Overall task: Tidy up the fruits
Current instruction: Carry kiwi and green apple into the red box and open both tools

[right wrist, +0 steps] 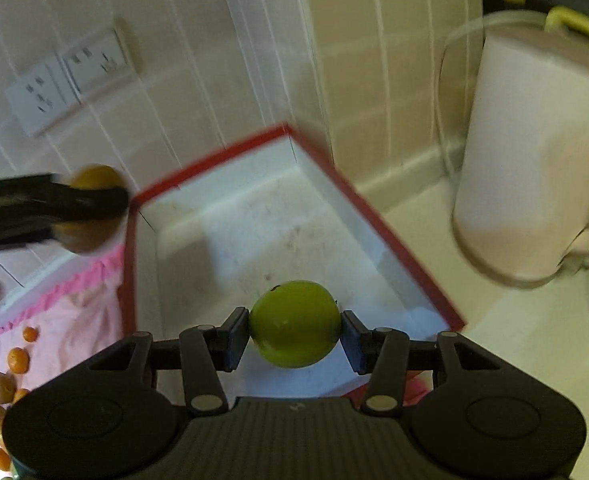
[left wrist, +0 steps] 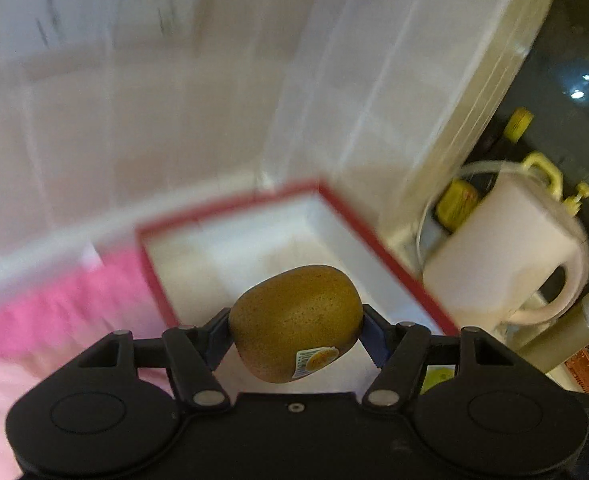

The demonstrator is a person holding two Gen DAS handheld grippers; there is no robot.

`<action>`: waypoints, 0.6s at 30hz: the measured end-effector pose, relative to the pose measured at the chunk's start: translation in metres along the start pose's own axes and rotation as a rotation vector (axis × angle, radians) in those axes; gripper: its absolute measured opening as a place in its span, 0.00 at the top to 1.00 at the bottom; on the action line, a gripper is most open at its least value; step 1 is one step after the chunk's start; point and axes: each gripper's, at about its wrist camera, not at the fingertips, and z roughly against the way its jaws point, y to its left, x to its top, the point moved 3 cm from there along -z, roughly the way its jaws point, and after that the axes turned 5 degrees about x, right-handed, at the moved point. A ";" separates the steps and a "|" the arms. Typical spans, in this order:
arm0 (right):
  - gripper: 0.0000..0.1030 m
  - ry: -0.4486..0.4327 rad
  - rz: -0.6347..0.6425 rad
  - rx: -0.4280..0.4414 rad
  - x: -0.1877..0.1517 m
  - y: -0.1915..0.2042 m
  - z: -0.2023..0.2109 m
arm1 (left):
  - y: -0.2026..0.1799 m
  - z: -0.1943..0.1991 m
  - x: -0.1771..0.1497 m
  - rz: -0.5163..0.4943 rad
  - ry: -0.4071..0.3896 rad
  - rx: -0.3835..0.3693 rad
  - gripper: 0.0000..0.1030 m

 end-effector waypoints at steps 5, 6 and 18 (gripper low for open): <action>0.50 0.046 0.016 -0.001 -0.001 -0.005 -0.021 | -0.004 -0.047 -0.022 0.012 0.106 0.023 0.24; 0.50 0.045 0.032 -0.013 0.001 -0.004 -0.023 | -0.006 -0.049 -0.023 -0.005 0.104 0.034 0.24; 0.57 0.060 0.080 -0.048 0.019 -0.010 -0.024 | -0.018 -0.064 -0.014 -0.061 0.066 0.175 0.23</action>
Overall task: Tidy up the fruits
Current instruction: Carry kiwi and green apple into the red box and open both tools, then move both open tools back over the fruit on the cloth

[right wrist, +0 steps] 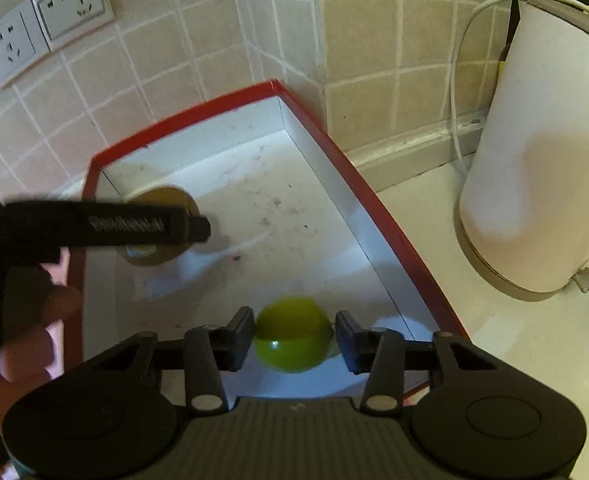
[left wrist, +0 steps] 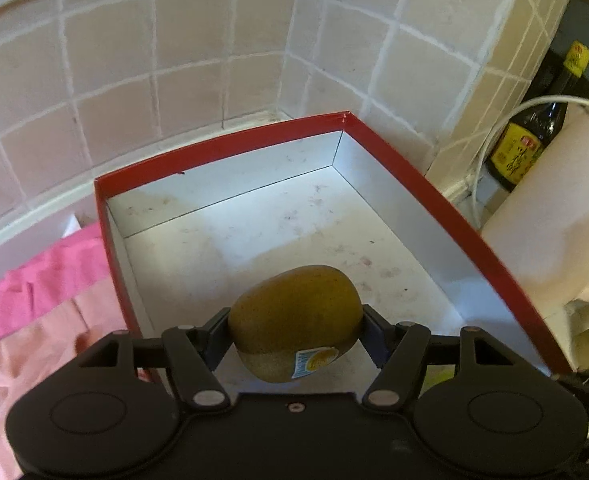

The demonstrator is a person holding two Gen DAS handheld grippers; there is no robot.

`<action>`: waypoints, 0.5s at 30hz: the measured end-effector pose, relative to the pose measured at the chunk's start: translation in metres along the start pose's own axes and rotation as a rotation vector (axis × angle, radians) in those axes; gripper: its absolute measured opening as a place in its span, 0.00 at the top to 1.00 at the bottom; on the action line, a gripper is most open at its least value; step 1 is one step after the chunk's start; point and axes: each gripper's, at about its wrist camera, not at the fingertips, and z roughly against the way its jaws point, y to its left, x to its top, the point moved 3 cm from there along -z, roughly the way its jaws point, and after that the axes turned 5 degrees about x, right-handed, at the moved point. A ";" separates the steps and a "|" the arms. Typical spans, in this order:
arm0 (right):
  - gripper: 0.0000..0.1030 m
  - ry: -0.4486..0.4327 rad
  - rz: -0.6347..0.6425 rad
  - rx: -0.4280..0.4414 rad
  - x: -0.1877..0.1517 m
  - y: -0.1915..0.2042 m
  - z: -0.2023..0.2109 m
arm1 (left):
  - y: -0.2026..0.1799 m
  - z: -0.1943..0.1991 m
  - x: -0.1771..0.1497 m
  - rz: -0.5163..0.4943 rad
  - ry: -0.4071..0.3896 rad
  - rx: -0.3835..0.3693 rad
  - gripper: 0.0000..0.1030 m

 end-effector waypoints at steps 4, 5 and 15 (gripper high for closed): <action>0.57 0.003 0.010 0.002 0.004 0.002 0.002 | -0.003 -0.003 -0.003 -0.020 0.009 0.013 0.23; 0.56 0.003 0.006 0.007 0.003 0.001 0.002 | -0.002 -0.003 -0.003 -0.020 0.014 0.010 0.24; 0.53 -0.030 0.033 -0.009 -0.008 0.004 0.039 | 0.027 0.056 -0.002 0.018 -0.083 -0.026 0.23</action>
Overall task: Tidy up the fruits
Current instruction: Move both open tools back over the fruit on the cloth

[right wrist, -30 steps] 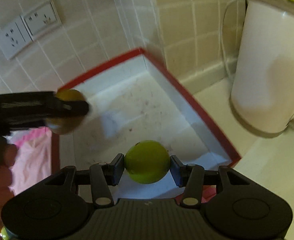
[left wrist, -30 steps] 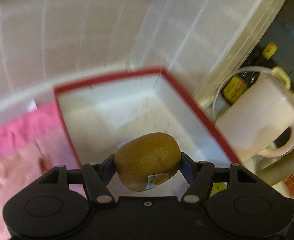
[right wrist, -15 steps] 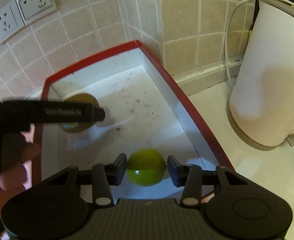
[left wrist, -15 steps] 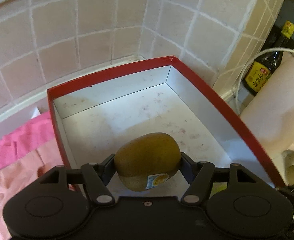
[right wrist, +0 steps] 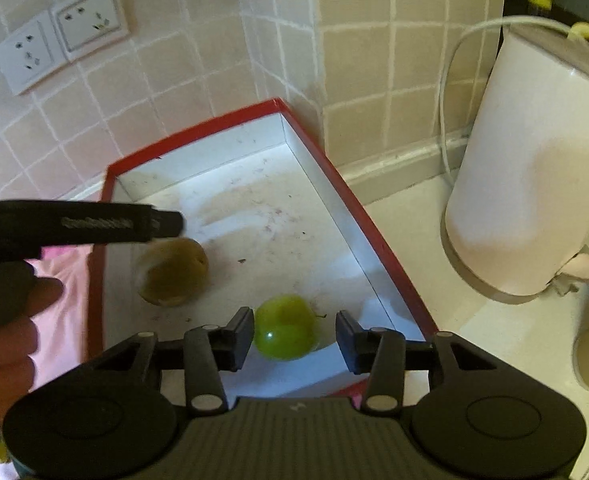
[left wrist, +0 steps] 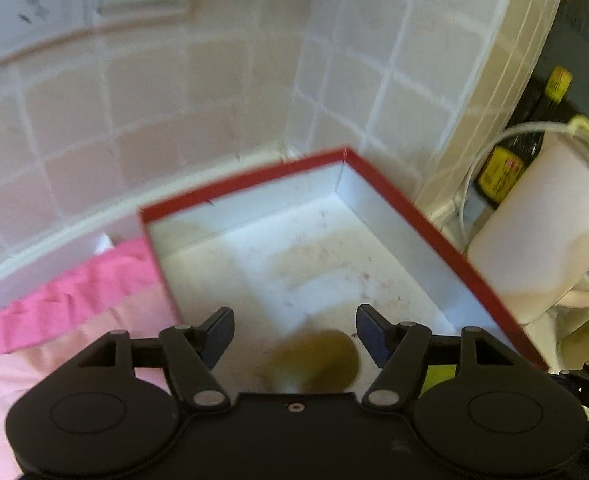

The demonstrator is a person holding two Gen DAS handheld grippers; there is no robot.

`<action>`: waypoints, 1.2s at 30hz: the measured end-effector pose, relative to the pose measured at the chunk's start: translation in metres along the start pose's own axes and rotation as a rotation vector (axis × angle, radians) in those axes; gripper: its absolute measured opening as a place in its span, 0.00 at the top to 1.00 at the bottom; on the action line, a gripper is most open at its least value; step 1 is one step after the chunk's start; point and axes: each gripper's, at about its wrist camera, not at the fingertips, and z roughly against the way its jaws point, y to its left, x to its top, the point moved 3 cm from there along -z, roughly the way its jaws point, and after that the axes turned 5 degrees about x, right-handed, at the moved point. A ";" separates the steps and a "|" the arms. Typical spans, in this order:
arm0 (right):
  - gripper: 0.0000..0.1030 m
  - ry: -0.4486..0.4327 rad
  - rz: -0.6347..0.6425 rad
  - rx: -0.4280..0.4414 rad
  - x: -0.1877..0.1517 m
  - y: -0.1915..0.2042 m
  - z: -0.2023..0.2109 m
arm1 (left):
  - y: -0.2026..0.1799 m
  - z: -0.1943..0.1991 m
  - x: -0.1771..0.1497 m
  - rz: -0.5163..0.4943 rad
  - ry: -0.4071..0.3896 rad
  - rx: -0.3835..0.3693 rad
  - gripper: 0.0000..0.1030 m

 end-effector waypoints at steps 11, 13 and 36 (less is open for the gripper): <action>0.43 -0.026 0.124 0.031 -0.018 0.067 0.054 | 0.057 0.114 -0.016 -0.016 -0.131 0.038 0.22; 0.41 -0.025 0.149 0.038 -0.027 0.080 0.065 | 0.079 0.141 -0.023 -0.026 -0.157 0.083 0.22; 0.24 0.141 0.380 0.330 -0.106 0.258 0.110 | 0.258 0.431 -0.096 -0.017 -0.213 0.543 0.18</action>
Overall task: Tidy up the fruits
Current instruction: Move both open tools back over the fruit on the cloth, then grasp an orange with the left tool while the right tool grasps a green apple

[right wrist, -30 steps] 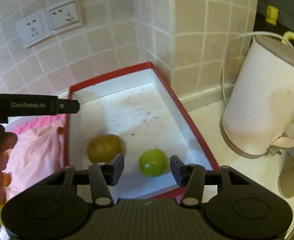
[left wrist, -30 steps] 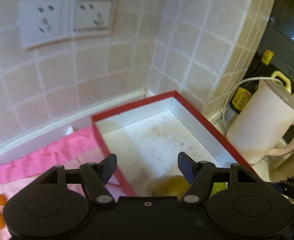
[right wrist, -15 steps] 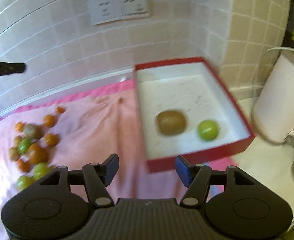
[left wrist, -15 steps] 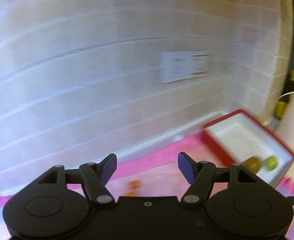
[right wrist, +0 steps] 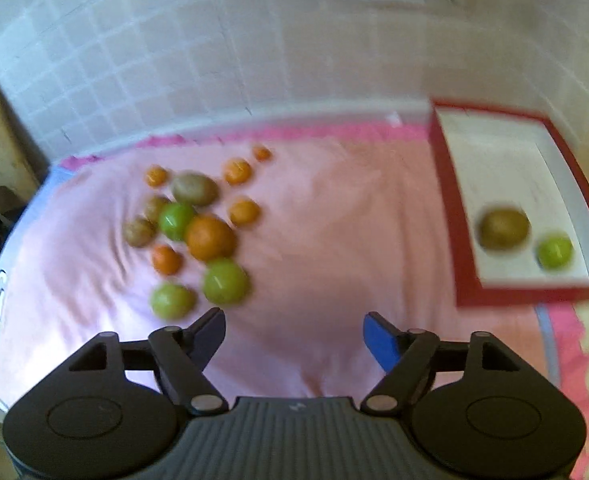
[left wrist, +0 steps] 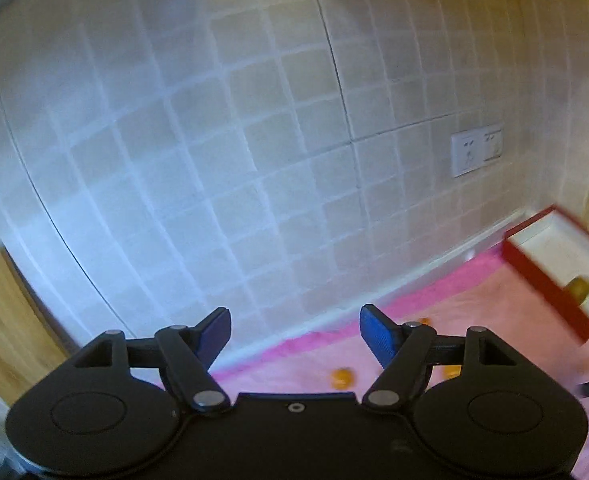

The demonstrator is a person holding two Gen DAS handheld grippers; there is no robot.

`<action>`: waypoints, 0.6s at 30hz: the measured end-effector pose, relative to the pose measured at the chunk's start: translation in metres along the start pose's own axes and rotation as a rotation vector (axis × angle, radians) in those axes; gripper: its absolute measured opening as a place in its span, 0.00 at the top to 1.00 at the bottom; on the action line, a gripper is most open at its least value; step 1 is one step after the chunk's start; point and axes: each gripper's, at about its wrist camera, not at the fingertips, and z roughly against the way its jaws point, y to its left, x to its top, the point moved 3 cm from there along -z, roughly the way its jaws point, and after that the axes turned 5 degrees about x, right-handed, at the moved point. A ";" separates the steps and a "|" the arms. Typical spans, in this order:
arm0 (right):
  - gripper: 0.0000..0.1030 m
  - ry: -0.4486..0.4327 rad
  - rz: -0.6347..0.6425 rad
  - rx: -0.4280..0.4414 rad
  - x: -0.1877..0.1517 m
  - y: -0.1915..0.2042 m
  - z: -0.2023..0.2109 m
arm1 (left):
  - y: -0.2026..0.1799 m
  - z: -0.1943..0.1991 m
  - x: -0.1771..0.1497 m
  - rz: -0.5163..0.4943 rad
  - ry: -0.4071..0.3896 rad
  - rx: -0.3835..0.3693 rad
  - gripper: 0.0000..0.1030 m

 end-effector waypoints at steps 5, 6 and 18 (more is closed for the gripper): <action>0.24 -0.020 0.094 0.025 0.023 0.035 -0.034 | -0.036 -0.047 -0.053 0.160 0.071 -0.130 0.18; 0.24 -0.013 0.109 0.023 0.023 0.039 -0.042 | -0.043 -0.057 -0.065 0.200 0.090 -0.158 0.18; 0.29 0.074 0.117 0.027 0.012 0.040 -0.103 | -0.077 -0.145 -0.154 0.348 0.397 -0.266 0.27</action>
